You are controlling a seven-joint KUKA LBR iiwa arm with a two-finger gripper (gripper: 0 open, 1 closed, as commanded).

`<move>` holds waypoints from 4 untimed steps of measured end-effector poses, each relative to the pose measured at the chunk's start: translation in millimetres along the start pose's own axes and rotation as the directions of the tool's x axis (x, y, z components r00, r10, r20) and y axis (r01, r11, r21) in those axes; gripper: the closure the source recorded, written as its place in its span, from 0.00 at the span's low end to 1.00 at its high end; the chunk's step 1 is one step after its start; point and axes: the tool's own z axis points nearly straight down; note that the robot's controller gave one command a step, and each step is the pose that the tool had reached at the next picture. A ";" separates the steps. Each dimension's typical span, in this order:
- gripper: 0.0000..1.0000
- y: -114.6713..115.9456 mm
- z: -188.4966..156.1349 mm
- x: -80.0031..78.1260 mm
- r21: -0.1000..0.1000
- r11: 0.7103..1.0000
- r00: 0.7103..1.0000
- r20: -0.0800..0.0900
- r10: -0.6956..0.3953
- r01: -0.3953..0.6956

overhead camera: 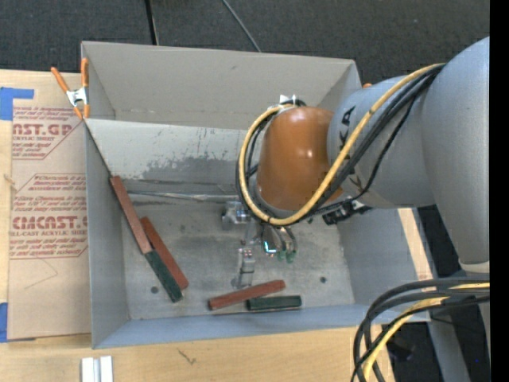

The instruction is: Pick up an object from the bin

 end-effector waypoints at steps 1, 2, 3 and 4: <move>0.00 -0.2 -3.6 -2.1 -0.001 1.000 1.000 0.007 0.001 -0.001; 0.00 -5.8 3.0 7.2 0.000 0.997 0.997 0.011 -0.080 0.080; 0.00 -13.5 36.1 23.3 0.003 0.953 0.953 0.009 -0.302 0.302; 0.00 -14.0 59.7 27.9 0.001 0.953 0.953 0.007 -0.304 0.304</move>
Offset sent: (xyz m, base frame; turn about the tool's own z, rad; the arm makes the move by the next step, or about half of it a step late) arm -0.0345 -0.0267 -0.0236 -0.2667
